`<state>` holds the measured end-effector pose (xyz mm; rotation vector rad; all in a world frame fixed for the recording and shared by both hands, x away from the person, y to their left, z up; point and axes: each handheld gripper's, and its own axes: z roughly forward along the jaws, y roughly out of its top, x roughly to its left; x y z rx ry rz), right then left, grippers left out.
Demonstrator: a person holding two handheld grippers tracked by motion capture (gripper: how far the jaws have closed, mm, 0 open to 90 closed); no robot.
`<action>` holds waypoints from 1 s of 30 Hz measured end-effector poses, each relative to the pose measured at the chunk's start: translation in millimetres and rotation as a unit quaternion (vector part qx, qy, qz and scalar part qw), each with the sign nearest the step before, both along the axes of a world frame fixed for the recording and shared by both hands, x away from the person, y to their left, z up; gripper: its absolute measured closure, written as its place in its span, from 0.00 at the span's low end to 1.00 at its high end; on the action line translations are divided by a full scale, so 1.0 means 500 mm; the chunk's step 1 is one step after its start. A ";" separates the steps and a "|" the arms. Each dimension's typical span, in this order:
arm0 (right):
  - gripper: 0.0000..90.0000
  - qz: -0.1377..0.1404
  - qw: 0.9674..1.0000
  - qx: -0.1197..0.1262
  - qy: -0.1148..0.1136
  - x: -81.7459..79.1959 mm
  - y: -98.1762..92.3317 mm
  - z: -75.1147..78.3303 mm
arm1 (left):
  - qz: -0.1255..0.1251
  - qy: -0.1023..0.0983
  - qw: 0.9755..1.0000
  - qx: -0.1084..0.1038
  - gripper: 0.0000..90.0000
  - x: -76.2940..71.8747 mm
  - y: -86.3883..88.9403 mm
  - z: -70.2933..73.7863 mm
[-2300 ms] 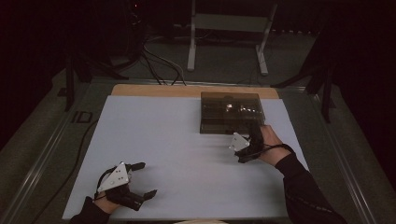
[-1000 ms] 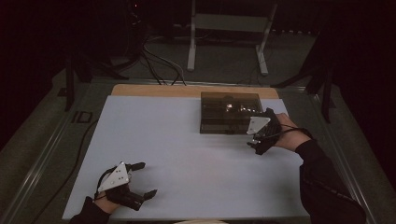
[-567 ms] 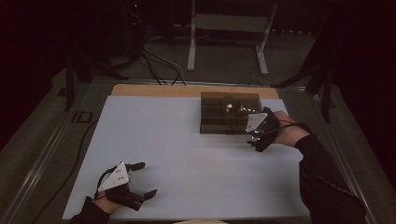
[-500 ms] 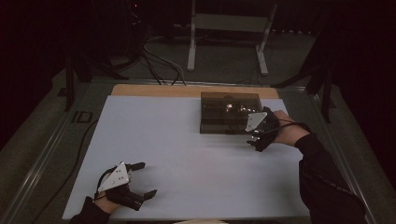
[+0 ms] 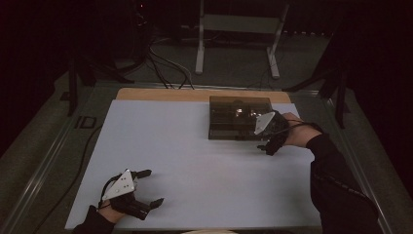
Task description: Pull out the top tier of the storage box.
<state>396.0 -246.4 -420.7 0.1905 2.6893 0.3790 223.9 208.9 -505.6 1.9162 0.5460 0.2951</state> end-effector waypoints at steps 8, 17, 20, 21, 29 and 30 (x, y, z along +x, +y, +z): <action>0.28 -0.003 1.000 -0.003 0.012 0.013 0.002 0.008 | 0.000 0.001 1.000 -0.001 0.01 0.000 0.000 0.000; 0.66 0.037 0.999 -0.014 -0.020 0.024 0.007 0.011 | 0.001 -0.001 1.000 0.000 0.01 0.000 0.000 0.000; 0.72 0.051 0.998 -0.026 -0.014 0.033 0.010 0.009 | 0.000 -0.001 1.000 0.000 0.01 0.000 0.001 0.000; 0.73 0.053 0.998 -0.026 -0.006 0.036 0.011 0.009 | 0.000 -0.001 1.000 0.000 0.01 0.000 0.001 0.001; 0.85 0.068 0.996 -0.050 0.041 0.064 0.012 0.007 | 0.000 -0.001 1.000 -0.002 0.01 0.000 0.001 0.000; 0.85 0.070 0.995 -0.051 0.047 0.067 0.011 0.006 | 0.000 -0.001 1.000 -0.002 0.01 0.000 0.001 0.000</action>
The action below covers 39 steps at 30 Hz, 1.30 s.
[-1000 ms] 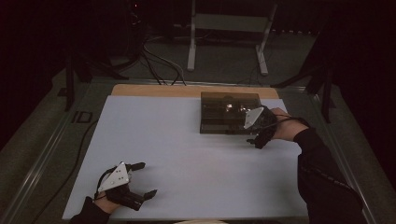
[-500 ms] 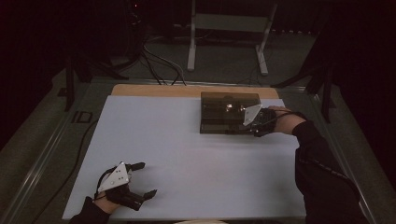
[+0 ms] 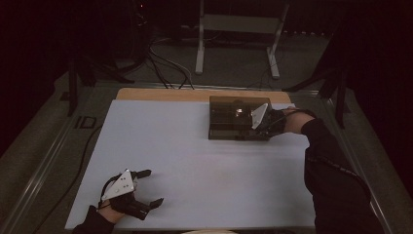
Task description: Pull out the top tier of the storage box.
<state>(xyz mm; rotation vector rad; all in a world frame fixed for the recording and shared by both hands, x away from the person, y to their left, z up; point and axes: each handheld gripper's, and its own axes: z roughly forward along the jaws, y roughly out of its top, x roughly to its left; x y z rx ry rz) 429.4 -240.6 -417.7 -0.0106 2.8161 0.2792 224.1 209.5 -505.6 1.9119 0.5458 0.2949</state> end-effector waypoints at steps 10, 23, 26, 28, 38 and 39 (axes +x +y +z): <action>0.92 -0.005 0.999 -0.013 0.047 0.025 0.005 -0.011 | 0.000 0.000 1.000 0.000 0.01 0.000 0.001 0.000; 0.95 0.004 0.997 -0.001 0.074 0.029 0.004 -0.007 | 0.001 0.000 1.000 0.000 0.01 0.000 0.001 0.000; 0.96 0.004 0.997 0.003 0.078 0.027 0.002 -0.007 | 0.001 0.000 1.000 0.001 0.01 0.000 0.000 0.000; 0.96 0.008 0.997 0.004 0.082 0.024 0.002 -0.007 | 0.001 0.000 1.000 0.002 0.01 0.000 0.000 0.000; 0.96 0.016 0.996 0.005 0.090 0.004 -0.001 -0.006 | 0.002 -0.002 1.000 0.003 0.01 -0.001 0.000 0.000; 0.96 0.020 0.996 0.004 0.089 0.002 -0.001 -0.006 | 0.001 -0.001 1.000 0.003 0.01 -0.001 0.000 0.000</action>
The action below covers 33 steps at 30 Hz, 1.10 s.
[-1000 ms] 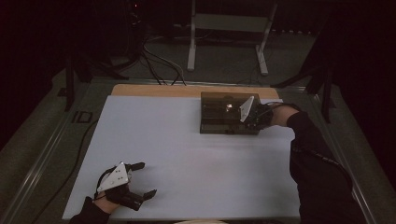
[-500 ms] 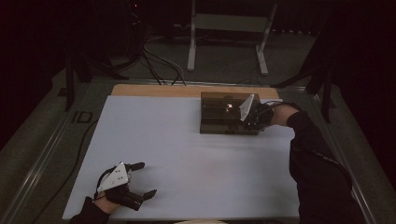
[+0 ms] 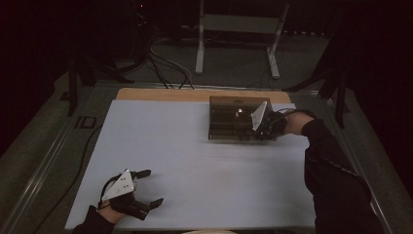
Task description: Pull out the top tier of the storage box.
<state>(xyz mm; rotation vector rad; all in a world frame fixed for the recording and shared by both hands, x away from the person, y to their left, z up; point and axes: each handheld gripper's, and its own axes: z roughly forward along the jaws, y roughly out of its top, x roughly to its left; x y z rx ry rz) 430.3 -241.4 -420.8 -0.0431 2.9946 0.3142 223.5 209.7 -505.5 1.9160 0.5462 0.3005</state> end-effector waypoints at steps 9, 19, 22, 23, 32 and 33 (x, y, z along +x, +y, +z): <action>0.97 0.005 1.000 0.009 0.003 -0.023 -0.005 -0.004 | -0.001 0.001 1.000 0.002 0.01 0.000 -0.002 -0.001; 0.97 0.011 1.000 0.013 0.005 -0.040 -0.010 -0.006 | 0.000 0.001 1.000 0.002 0.01 0.000 -0.002 -0.002; 0.97 0.013 1.000 0.012 0.003 -0.044 -0.010 -0.006 | 0.000 0.001 1.000 0.002 0.01 0.000 -0.002 -0.002; 0.97 0.013 1.000 0.014 0.004 -0.046 -0.010 -0.006 | 0.000 0.000 1.000 0.003 0.01 0.000 -0.002 -0.002; 0.98 0.016 1.000 0.016 0.008 -0.053 -0.013 -0.007 | -0.001 0.001 1.000 0.003 0.01 0.000 -0.002 -0.002; 0.98 0.017 1.000 0.016 0.009 -0.055 -0.014 -0.007 | -0.001 0.001 1.000 0.003 0.01 0.001 -0.002 -0.002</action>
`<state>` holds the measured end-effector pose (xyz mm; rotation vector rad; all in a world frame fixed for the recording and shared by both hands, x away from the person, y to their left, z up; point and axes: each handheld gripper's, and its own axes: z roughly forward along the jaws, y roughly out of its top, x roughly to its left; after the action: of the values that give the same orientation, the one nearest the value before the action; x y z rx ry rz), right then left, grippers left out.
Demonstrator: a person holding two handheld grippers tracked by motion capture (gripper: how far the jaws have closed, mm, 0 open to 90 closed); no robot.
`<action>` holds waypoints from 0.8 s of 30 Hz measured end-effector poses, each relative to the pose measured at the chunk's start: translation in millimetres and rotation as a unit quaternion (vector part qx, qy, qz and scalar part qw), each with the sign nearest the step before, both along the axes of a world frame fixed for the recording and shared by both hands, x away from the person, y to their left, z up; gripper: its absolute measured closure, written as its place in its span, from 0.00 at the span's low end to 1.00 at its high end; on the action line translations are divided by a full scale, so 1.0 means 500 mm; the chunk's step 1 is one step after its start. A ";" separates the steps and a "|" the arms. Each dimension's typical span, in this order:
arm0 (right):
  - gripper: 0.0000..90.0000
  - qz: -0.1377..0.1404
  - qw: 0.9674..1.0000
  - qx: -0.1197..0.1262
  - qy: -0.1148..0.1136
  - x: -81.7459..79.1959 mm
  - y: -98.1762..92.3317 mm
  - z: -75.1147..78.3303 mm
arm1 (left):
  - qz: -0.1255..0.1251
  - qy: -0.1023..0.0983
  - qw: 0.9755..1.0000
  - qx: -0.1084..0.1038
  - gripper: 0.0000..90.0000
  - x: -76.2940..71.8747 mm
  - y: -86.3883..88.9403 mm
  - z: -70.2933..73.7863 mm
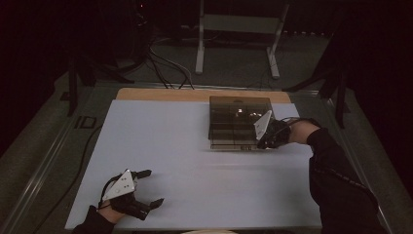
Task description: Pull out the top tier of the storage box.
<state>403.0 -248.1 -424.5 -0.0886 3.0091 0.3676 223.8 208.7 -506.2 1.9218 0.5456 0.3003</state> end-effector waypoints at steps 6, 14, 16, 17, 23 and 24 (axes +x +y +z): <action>0.98 -0.002 1.000 0.008 0.001 -0.003 -0.005 -0.003 | 0.000 0.000 1.000 0.000 0.01 0.000 0.000 0.000; 0.98 -0.005 1.000 0.013 -0.002 -0.007 -0.008 -0.005 | 0.000 0.000 1.000 0.001 0.01 0.001 0.000 0.000; 0.98 -0.005 1.000 0.016 -0.005 -0.008 -0.010 -0.005 | 0.000 0.000 1.000 0.001 0.01 0.000 0.000 0.000; 0.98 -0.006 1.000 0.018 -0.006 -0.008 -0.011 -0.006 | 0.000 -0.001 1.000 0.001 0.01 0.000 -0.001 0.000; 0.96 -0.006 1.000 0.021 -0.009 -0.010 -0.012 -0.004 | 0.000 -0.001 1.000 0.000 0.01 0.000 0.000 0.000; 0.95 -0.008 1.000 0.022 -0.011 -0.010 -0.013 -0.003 | 0.000 0.000 1.000 0.000 0.01 0.000 0.000 0.000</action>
<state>398.0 -254.6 -425.9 -0.0649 2.9773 0.4287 223.9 208.5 -506.4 1.9218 0.5451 0.3014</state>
